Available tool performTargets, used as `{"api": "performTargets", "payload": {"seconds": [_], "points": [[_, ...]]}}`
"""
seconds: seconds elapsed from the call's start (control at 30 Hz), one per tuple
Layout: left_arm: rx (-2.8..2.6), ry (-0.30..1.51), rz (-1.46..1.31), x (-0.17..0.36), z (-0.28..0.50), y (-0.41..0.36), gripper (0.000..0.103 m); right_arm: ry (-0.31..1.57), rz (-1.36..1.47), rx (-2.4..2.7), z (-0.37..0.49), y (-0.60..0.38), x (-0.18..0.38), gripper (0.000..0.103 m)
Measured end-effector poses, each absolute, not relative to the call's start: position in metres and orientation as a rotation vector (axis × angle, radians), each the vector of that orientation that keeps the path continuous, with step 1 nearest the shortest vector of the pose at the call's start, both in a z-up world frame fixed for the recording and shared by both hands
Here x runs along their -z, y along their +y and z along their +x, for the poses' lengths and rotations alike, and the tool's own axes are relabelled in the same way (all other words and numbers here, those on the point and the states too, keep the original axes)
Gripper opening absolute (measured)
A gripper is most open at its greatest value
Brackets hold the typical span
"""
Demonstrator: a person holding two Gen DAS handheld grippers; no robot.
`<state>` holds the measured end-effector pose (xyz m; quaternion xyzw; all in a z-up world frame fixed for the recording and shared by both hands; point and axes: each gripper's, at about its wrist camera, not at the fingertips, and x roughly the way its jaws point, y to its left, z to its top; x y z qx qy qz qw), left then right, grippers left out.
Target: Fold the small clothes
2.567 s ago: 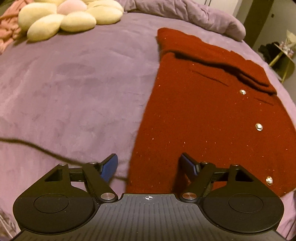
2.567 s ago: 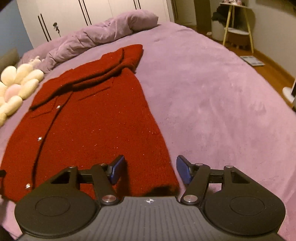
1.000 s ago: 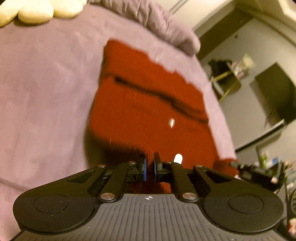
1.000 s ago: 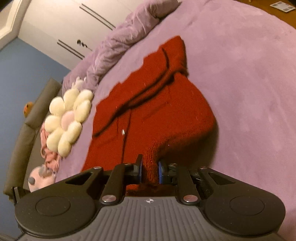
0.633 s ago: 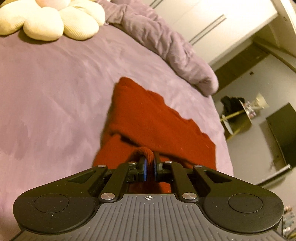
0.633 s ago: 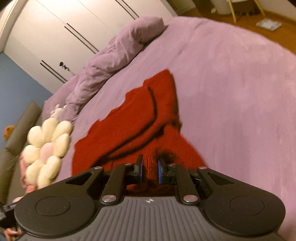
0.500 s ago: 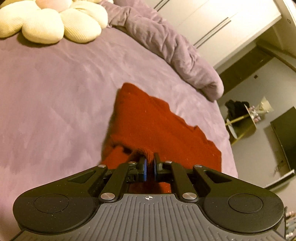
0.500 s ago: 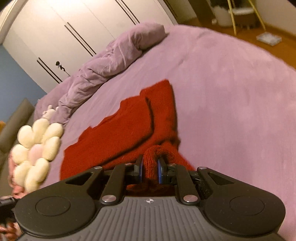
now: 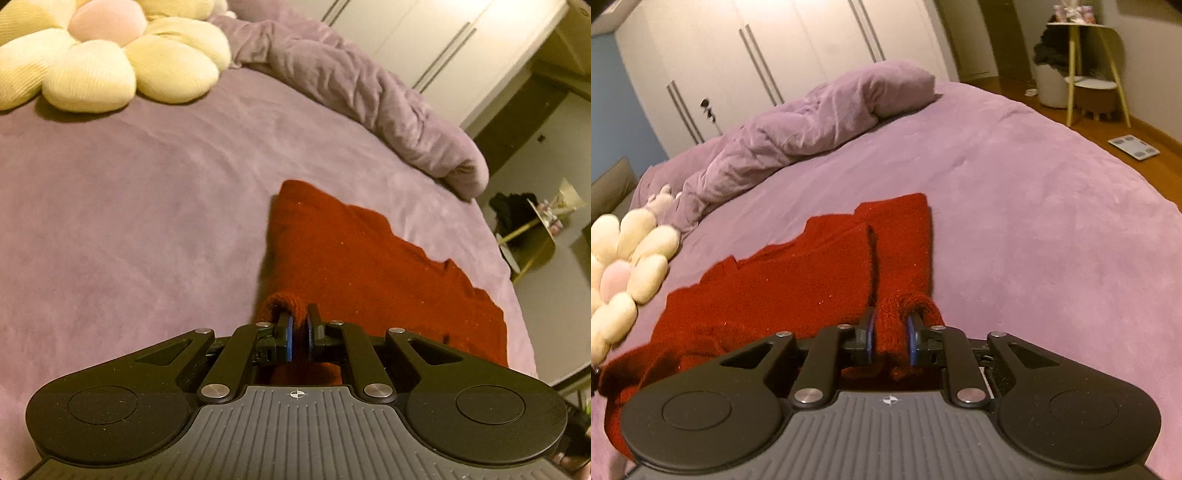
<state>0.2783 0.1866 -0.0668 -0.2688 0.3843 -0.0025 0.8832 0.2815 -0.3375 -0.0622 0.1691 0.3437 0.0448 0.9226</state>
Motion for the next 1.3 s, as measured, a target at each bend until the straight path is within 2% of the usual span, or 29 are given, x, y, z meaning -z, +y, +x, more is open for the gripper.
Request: {"api": "performTargets", "payload": {"seconds": [0.07,0.13,0.17,0.3,0.37,0.43,0.57,0.77,0.83,0.87,0.9,0.93,0.97,1.03,1.1,1.3], "points": [[0.01,0.776,-0.571,0.064,0.273,0.191,0.015,0.665,0.379,-0.11,0.274,-0.347,0.057,0.03],[0.011,0.764,-0.613,0.064,0.267,0.201,0.015,0.588,0.387,-0.11,0.261,-0.356,0.05,0.056],[0.006,0.753,-0.619,0.064,0.264,0.205,0.015,0.553,0.378,-0.109,0.254,-0.361,0.047,0.059],[-0.066,0.673,-0.539,0.056,0.244,0.223,0.023,0.574,0.292,-0.133,0.245,-0.37,0.049,0.061],[-0.029,0.688,-0.538,0.059,0.239,0.228,0.04,0.618,0.211,-0.141,0.246,-0.364,0.058,0.061],[0.046,0.77,-0.522,0.071,0.241,0.223,0.05,0.646,0.159,-0.146,0.25,-0.356,0.067,0.061],[0.102,0.857,-0.468,0.093,0.254,0.202,0.06,0.682,0.165,-0.164,0.266,-0.347,0.079,0.061],[0.143,0.868,-0.488,0.106,0.286,0.182,0.07,0.713,0.149,-0.19,0.292,-0.333,0.088,0.061],[0.153,0.88,-0.472,0.108,0.294,0.173,0.066,0.713,0.152,-0.193,0.298,-0.331,0.091,0.058],[0.155,0.883,-0.446,0.107,0.296,0.168,0.057,0.714,0.152,-0.196,0.301,-0.33,0.092,0.055],[0.147,0.881,-0.413,0.106,0.296,0.164,0.052,0.709,0.151,-0.196,0.303,-0.328,0.092,0.046],[0.129,0.88,-0.377,0.104,0.296,0.16,0.043,0.705,0.145,-0.196,0.303,-0.326,0.091,0.039],[0.109,0.881,-0.35,0.102,0.295,0.156,0.033,0.7,0.132,-0.191,0.303,-0.323,0.09,0.037],[0.096,0.872,-0.326,0.1,0.291,0.154,0.02,0.678,0.089,-0.195,0.299,-0.317,0.087,0.022],[0.096,0.853,-0.324,0.095,0.286,0.154,0.016,0.667,0.051,-0.21,0.295,-0.313,0.085,0.012],[0.109,0.769,-0.308,0.067,0.271,0.148,0.013,0.598,-0.003,-0.235,0.278,-0.302,0.06,0.011]]}}
